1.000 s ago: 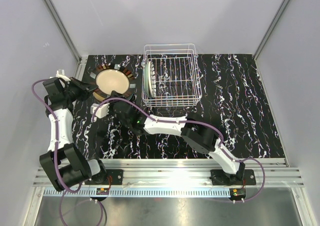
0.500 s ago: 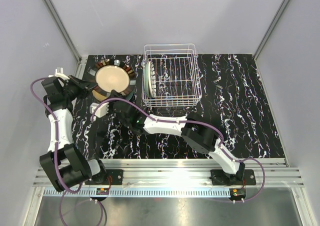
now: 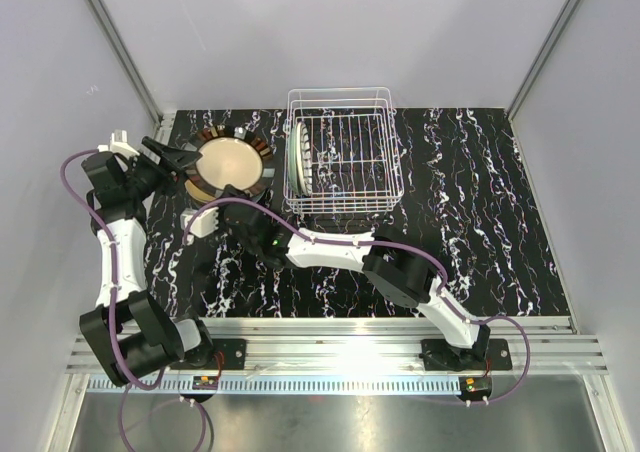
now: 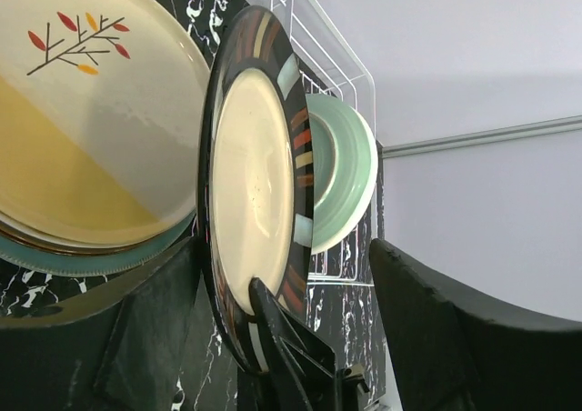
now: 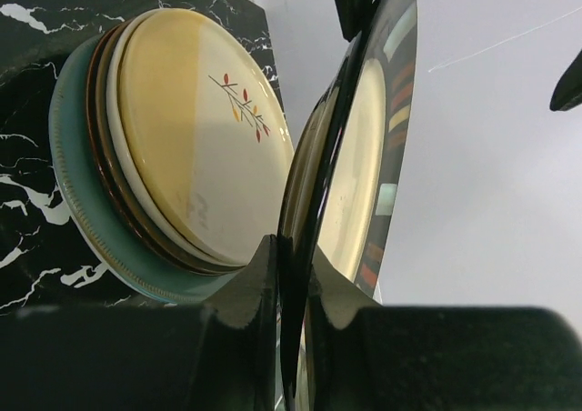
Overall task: Load the plates into the dish rack
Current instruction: Pass the plate from the left arm to the right, then insert the plate into the dish rack
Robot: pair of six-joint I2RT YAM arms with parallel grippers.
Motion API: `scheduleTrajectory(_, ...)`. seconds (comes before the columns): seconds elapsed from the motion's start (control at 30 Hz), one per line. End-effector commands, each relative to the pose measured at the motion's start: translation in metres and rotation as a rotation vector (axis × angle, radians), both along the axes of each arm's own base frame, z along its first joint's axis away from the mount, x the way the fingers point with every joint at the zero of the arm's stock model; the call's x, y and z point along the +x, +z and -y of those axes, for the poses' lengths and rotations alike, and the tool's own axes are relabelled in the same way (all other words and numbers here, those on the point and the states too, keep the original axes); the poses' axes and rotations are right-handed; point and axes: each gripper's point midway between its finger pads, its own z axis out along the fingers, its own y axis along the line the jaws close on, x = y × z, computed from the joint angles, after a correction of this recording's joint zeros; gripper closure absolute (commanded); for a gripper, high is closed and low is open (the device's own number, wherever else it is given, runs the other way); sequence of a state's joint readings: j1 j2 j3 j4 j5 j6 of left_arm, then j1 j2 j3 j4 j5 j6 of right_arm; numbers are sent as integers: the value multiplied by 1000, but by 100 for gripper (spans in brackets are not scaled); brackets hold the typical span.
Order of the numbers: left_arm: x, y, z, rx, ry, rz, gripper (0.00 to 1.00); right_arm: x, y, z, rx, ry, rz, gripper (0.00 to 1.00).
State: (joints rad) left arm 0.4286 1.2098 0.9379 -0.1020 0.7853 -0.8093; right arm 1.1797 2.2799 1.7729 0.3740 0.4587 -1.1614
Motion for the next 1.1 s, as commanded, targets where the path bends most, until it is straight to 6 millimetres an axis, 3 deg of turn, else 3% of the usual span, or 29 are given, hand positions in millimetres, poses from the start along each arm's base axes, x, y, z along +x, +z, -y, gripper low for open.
scheduleTrajectory(0.0, -3, 33, 7, 47, -44, 126, 23, 1, 94, 6, 171, -24, 114, 100)
scheduleTrajectory(0.07, -2, 31, 6, 48, -42, 118, 21, 2, 94, 8, 164, -31, 111, 100)
scheduleTrajectory(0.2, -1, 28, 4, 64, -32, 103, 1, 2, 102, 11, 168, -39, 120, 100)
scheduleTrajectory(0.4, -1, 25, -3, 119, -2, 79, 1, 5, 128, 24, 202, -58, 139, 100)
scheduleTrajectory(0.83, -5, 28, -20, 230, 89, 48, 1, 1, 178, 78, 249, -117, 193, 100)
scheduleTrajectory(1.07, -7, 25, -29, 262, 134, 20, 1, -1, 189, 109, 248, -169, 210, 100)
